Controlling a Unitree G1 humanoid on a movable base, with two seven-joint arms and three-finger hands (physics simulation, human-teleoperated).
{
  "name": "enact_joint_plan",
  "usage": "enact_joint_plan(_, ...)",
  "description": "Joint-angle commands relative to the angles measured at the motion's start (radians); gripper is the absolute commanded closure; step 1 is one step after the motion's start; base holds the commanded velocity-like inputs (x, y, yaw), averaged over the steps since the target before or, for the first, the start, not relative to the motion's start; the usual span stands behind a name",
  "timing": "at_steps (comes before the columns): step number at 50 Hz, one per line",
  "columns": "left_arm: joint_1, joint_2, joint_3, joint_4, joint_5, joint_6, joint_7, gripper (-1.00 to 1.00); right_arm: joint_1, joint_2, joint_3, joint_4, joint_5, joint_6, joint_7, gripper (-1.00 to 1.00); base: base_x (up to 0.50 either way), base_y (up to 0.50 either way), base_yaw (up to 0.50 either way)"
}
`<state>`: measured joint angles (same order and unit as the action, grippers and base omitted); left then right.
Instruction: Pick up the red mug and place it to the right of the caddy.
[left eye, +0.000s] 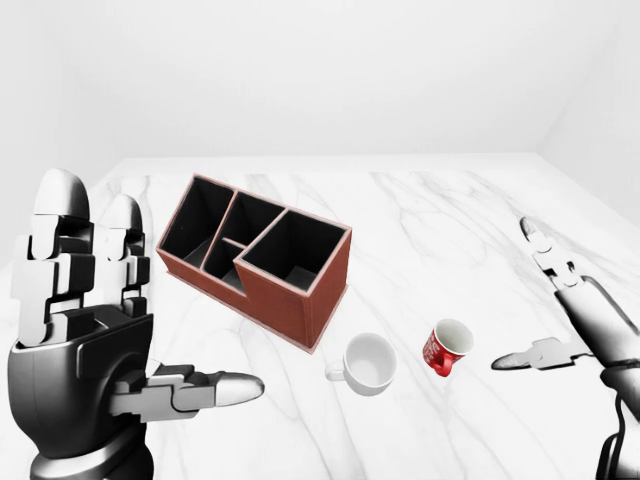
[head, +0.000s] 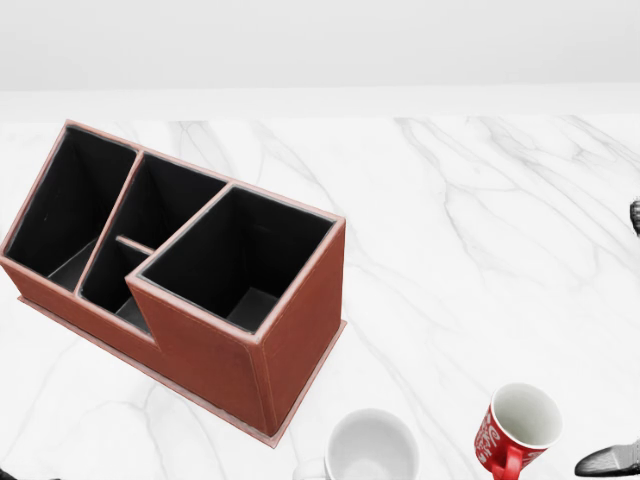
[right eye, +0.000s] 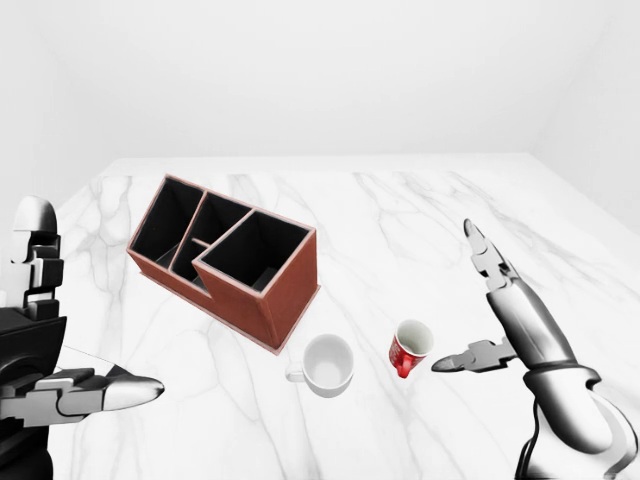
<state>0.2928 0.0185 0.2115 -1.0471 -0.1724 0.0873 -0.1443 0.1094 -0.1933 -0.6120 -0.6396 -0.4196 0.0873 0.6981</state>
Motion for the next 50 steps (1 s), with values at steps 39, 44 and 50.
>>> enact_joint_plan(39,0.012,-0.092,0.014,0.036,0.075,0.0,-0.103,-1.0,-0.049,-0.071,0.131,0.452,-0.029,0.0,0.0,-1.0,0.0,0.0,0.0)
enact_joint_plan(44,0.008,-0.092,0.029,0.023,0.065,0.0,-0.104,-1.0,-0.056,-0.082,0.143,0.466,-0.032,0.0,0.0,-1.0,0.0,0.0,0.0)
enact_joint_plan(50,0.01,-0.095,0.025,0.023,0.07,0.0,-0.107,-1.0,-0.068,-0.098,0.15,0.531,-0.031,0.0,-0.016,-1.0,0.0,0.0,0.0)
